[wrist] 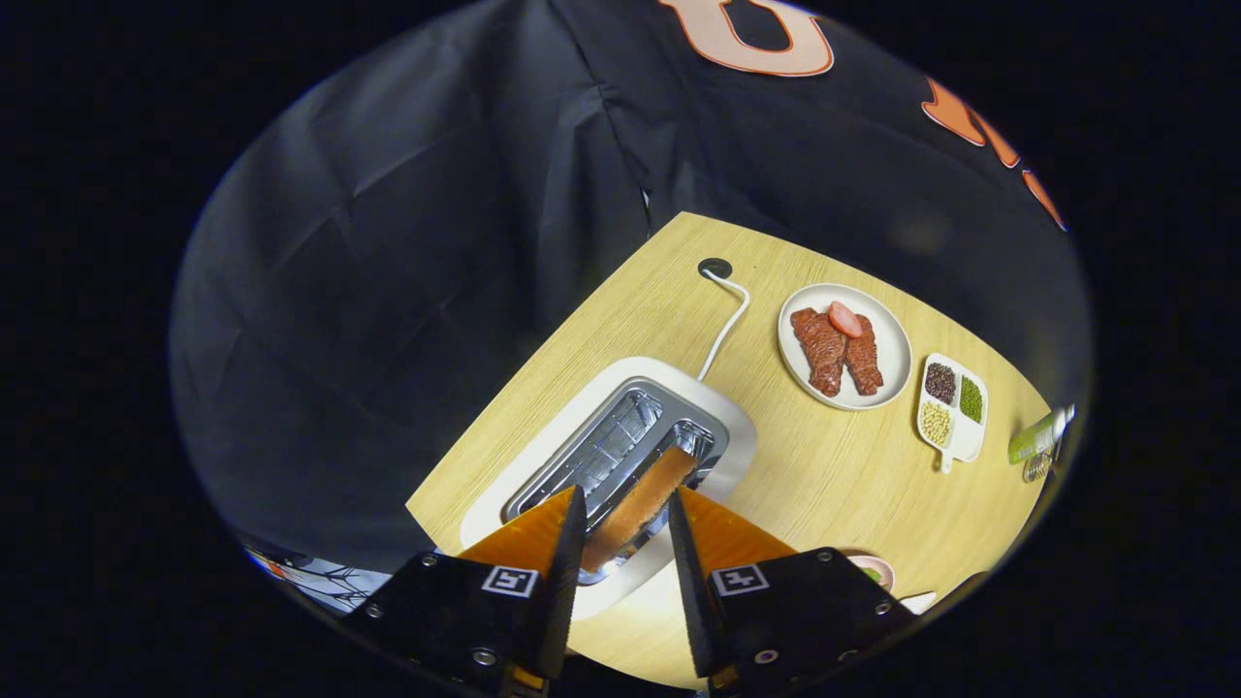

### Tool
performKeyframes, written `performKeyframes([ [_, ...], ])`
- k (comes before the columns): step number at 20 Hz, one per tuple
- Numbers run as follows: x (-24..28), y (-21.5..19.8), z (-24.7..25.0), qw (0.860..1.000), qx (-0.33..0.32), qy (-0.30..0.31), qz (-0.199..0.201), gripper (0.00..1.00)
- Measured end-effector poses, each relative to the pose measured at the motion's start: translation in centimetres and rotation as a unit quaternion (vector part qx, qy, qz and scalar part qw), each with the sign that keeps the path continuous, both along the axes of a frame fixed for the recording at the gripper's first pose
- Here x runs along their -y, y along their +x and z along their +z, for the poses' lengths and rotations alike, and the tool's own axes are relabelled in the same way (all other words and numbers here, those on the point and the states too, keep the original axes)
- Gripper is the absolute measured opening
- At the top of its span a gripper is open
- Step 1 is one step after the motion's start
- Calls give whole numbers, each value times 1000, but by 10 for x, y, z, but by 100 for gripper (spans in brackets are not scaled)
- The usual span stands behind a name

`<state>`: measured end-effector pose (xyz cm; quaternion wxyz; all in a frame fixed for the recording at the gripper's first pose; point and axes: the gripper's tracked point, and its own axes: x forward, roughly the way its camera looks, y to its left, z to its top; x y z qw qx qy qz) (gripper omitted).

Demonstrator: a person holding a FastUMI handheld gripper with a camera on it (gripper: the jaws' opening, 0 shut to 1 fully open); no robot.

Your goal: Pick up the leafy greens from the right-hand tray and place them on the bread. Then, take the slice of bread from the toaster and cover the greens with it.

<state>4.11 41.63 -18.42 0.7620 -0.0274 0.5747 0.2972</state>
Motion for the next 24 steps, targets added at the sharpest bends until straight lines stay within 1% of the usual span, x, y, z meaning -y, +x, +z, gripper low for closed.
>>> performKeyframes([
  [4, -1, -4, -6, 1000, -9, -4, -5, 41],
  [6, -2, -3, -7, 1000, -12, 5, -14, 34],
  [9, 4, -3, -6, 999, -21, 21, -30, 18],
  [10, 3, -3, -2, 998, -26, 33, -38, 16],
  [12, 8, 0, 8, 997, -26, 56, -50, 13],
  [14, 12, 3, 22, 995, -20, 77, -64, 13],
  [16, 19, 4, 36, 993, -11, 96, -70, 13],
  [18, 27, 5, 51, 991, 6, 112, -71, 13],
  [21, 34, -2, 75, 986, 17, 148, -70, 8],
  [24, 50, -1, 93, 982, 47, 167, -73, 8],
])
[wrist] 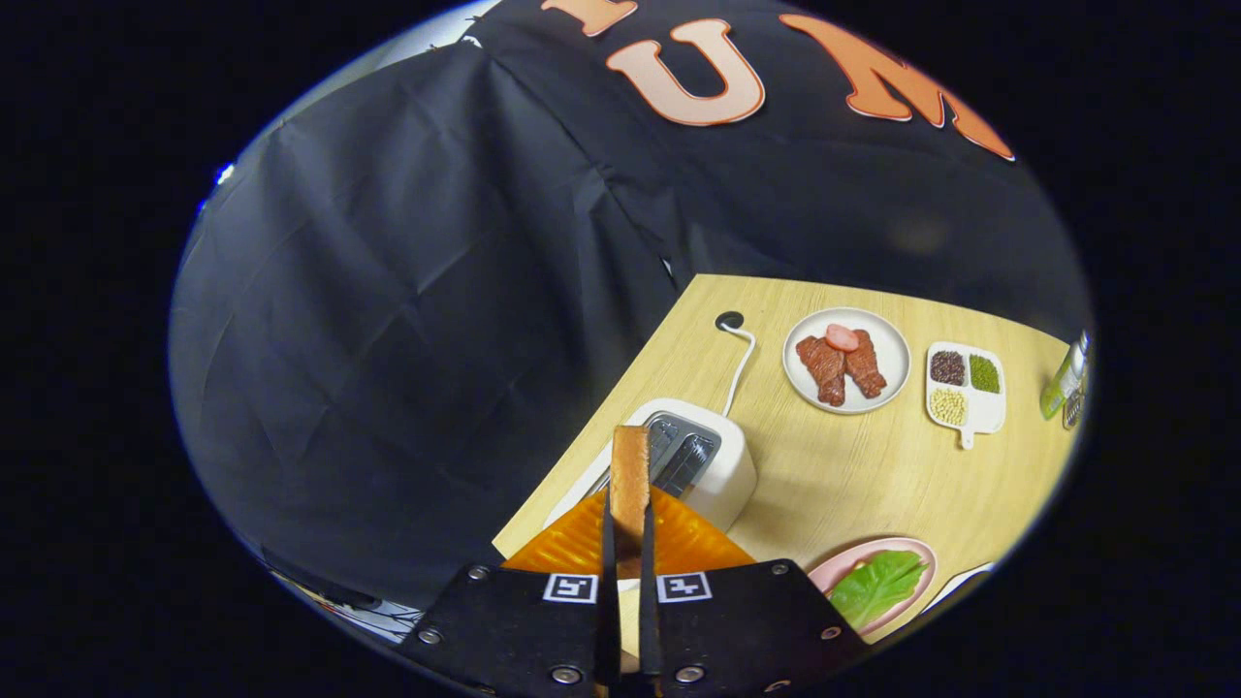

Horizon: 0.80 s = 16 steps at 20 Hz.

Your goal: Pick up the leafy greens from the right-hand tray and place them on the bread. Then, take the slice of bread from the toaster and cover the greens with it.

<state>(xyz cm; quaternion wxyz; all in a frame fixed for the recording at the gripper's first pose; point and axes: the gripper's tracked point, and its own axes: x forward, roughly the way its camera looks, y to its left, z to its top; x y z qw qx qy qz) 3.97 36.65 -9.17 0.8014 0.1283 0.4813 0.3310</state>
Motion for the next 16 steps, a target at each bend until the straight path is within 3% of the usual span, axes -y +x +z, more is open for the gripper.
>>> performKeyframes([
  [7, 48, -5, 32, 998, 27, 49, -32, 8],
  [16, 115, -20, 27, 992, 36, 96, -73, 8],
])
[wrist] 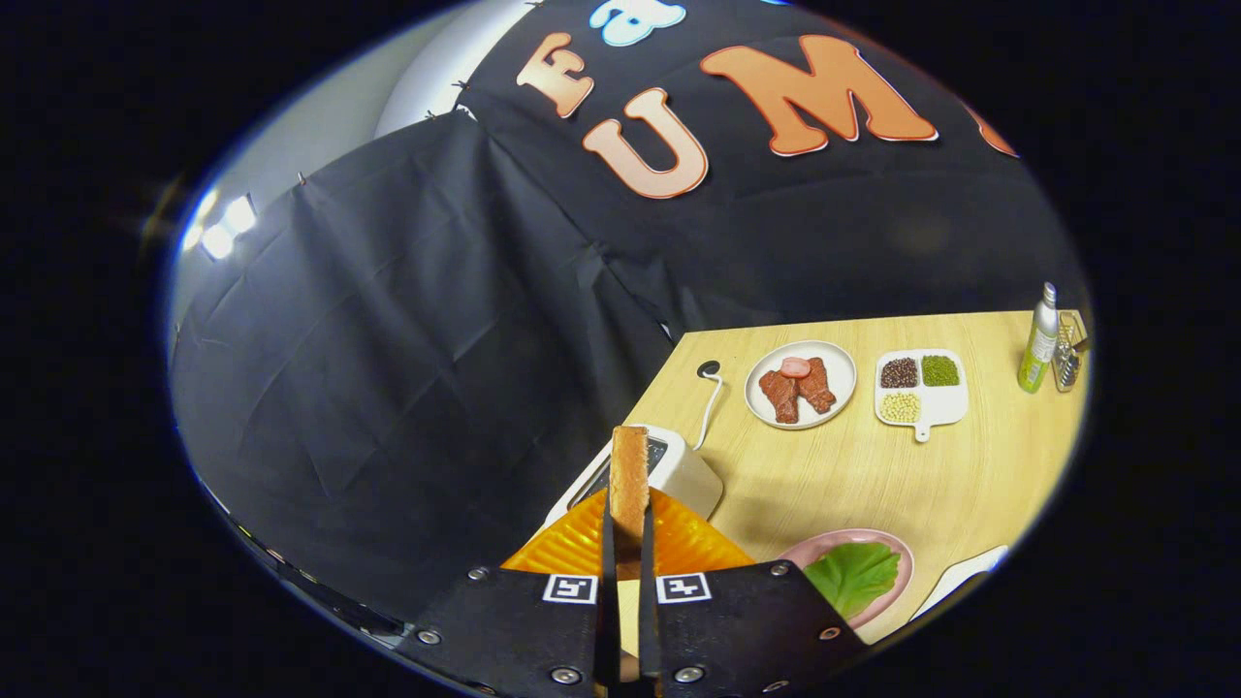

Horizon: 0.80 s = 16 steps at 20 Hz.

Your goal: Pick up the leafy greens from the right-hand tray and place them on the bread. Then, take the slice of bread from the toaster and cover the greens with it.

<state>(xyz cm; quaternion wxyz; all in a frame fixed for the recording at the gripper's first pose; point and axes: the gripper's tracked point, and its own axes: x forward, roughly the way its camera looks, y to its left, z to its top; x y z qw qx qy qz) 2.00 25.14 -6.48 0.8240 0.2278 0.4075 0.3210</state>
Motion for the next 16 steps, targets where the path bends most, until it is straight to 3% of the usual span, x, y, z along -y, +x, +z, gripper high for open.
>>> performKeyframes([
  [16, 59, -32, -64, 999, -22, 39, -24, 8],
])
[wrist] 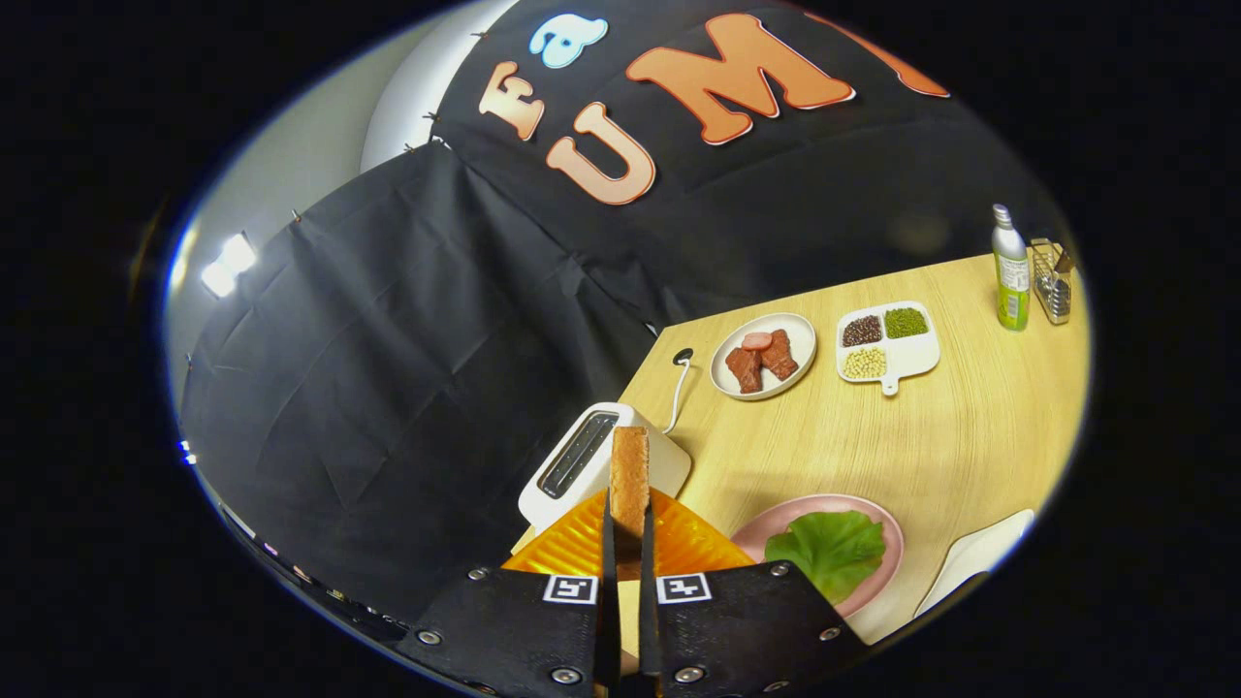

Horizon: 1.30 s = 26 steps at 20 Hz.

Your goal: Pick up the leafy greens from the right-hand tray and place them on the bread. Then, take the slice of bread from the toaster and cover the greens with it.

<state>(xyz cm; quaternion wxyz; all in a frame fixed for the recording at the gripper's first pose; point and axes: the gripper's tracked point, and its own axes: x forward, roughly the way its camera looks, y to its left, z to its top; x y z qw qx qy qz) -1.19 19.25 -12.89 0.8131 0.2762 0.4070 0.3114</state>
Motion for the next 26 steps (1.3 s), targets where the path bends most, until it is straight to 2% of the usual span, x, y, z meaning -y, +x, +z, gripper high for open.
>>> performKeyframes([
  [15, 36, -27, -96, 996, -85, -2, -31, 8],
  [22, 44, -34, -123, 992, -115, 12, -47, 8],
  [26, 49, -40, -150, 990, -133, -2, -55, 8],
])
